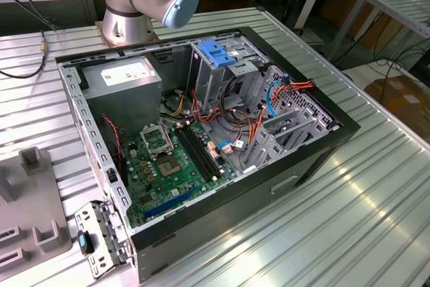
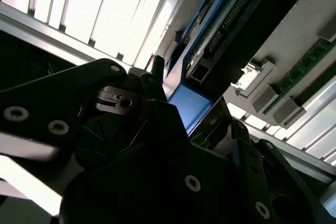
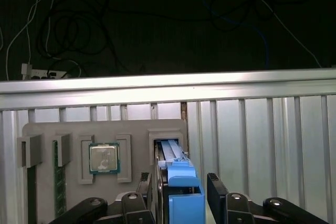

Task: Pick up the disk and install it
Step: 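Pick up the disk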

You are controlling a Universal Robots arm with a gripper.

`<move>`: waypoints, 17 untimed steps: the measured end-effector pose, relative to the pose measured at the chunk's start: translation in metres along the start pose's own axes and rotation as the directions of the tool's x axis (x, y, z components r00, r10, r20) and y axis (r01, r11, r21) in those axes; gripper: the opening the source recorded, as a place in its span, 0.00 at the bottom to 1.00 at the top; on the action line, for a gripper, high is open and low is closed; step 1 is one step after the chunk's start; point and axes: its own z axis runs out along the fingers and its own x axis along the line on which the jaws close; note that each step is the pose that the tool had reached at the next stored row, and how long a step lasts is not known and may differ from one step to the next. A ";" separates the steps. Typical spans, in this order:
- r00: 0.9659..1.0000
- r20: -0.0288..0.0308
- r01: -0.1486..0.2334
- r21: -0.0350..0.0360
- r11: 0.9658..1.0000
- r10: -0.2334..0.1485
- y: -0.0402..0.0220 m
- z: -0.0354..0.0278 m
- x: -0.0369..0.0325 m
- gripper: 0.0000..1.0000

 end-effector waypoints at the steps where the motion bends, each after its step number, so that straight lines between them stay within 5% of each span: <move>1: 1.000 0.000 0.000 0.000 1.000 0.000 0.0000 0.0001 0.0000 0.54; 12: 1.000 0.000 0.001 0.000 1.000 -0.001 0.0000 0.0003 0.0000 0.38; 17: 1.000 0.000 0.001 0.000 1.000 -0.001 0.0000 0.0003 0.0000 0.38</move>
